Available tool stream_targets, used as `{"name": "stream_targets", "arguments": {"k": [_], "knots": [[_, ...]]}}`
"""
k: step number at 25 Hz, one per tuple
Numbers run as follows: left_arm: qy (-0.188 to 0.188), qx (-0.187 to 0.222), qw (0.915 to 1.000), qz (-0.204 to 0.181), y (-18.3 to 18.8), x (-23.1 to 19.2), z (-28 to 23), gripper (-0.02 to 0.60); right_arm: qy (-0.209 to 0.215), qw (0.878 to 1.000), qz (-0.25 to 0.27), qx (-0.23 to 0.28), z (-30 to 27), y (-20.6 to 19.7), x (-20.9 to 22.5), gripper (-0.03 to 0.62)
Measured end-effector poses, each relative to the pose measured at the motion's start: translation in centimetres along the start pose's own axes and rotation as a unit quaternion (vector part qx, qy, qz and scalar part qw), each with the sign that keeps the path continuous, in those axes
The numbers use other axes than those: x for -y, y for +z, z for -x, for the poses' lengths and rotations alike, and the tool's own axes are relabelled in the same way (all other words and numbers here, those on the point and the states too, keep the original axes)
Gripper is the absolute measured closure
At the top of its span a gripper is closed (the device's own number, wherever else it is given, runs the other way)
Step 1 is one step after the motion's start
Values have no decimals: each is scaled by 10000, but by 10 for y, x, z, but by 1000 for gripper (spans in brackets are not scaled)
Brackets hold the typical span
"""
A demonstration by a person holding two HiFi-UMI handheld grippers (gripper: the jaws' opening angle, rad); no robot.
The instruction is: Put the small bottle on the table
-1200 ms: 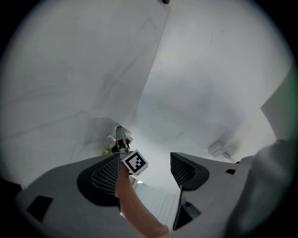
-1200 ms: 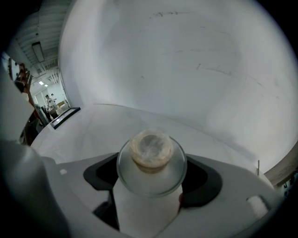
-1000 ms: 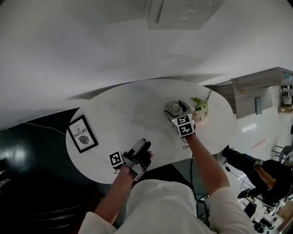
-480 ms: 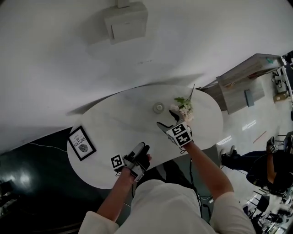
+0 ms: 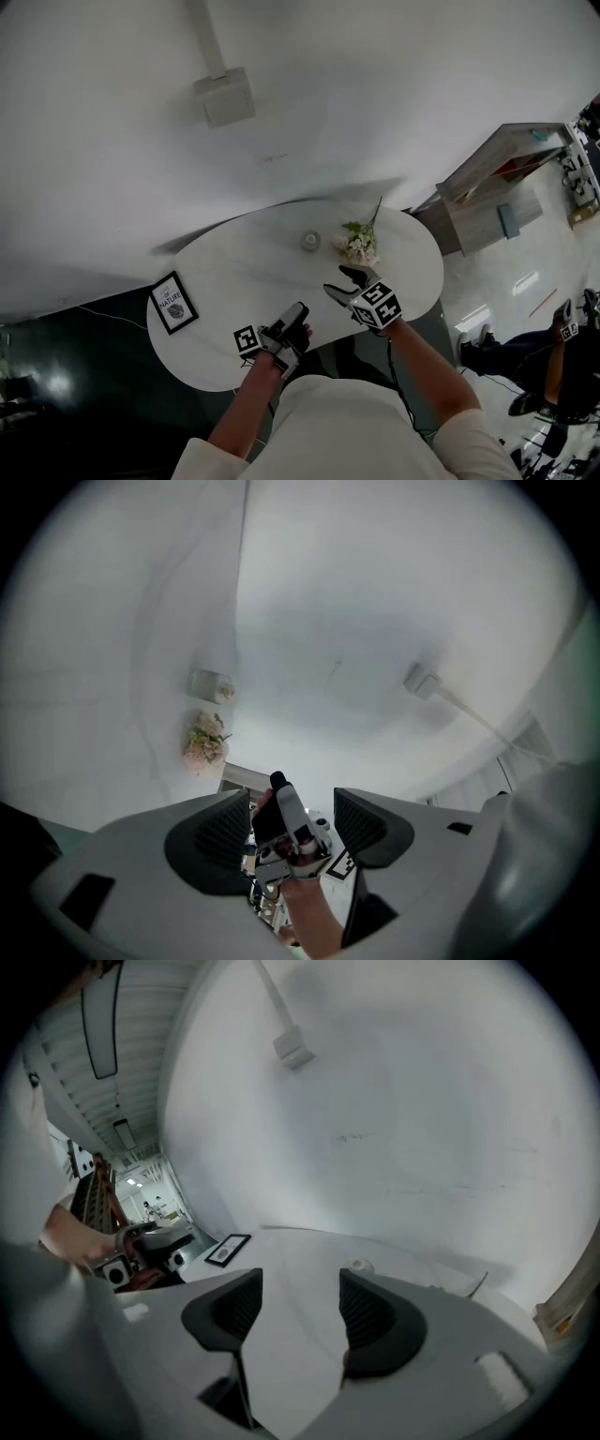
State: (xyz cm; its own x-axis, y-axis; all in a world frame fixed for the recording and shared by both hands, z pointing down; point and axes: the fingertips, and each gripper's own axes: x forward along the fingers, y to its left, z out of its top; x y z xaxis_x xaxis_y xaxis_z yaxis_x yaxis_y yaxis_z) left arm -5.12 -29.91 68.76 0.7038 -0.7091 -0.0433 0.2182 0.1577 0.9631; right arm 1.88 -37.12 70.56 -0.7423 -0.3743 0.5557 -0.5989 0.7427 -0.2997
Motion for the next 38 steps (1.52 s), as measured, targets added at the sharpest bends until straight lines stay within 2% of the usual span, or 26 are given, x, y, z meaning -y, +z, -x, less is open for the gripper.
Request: {"name": "stream_targets", "arguments": {"k": [5, 9, 14, 16, 18, 20, 23, 26, 31, 34, 36, 38], "knots": [[49, 140, 9974, -703, -21, 27, -9, 341, 359, 9990, 163, 218, 44, 7, -23, 388], [123, 390, 9918, -1214, -37, 44, -7, 393, 439, 9977, 462, 237, 77, 9, -37, 433], [26, 884, 9795, -1810, -51, 68, 9, 510, 534, 9947, 806, 344, 110, 12, -42, 485], [123, 1080, 9710, -2129, -57, 74, 18, 537, 578, 9939, 843, 403, 124, 14, -42, 514], [477, 1213, 9533, -2723, -61, 77, 26, 549, 661, 9930, 860, 467, 135, 17, -42, 517], [770, 1276, 9284, -3405, -66, 82, 32, 560, 767, 9915, 919, 500, 143, 17, -46, 537], [997, 1401, 8986, -4037, -77, 88, 40, 571, 944, 9884, 1082, 487, 151, 13, -55, 545], [1183, 1488, 8784, -4384, -87, 96, 46, 572, 1018, 9858, 1228, 533, 158, 14, -62, 553], [1477, 1407, 8397, -5033, -102, 108, 50, 574, 1015, 9835, 1292, 757, 169, 26, -68, 579], [1591, 1365, 8195, -5334, -107, 119, 54, 575, 944, 9829, 1312, 879, 174, 35, -71, 580], [1639, 1326, 8086, -5493, -107, 125, 58, 575, 854, 9825, 1343, 970, 178, 41, -72, 583], [1639, 1262, 8035, -5582, -105, 131, 59, 575, 739, 9825, 1334, 1073, 182, 49, -71, 583]]}}
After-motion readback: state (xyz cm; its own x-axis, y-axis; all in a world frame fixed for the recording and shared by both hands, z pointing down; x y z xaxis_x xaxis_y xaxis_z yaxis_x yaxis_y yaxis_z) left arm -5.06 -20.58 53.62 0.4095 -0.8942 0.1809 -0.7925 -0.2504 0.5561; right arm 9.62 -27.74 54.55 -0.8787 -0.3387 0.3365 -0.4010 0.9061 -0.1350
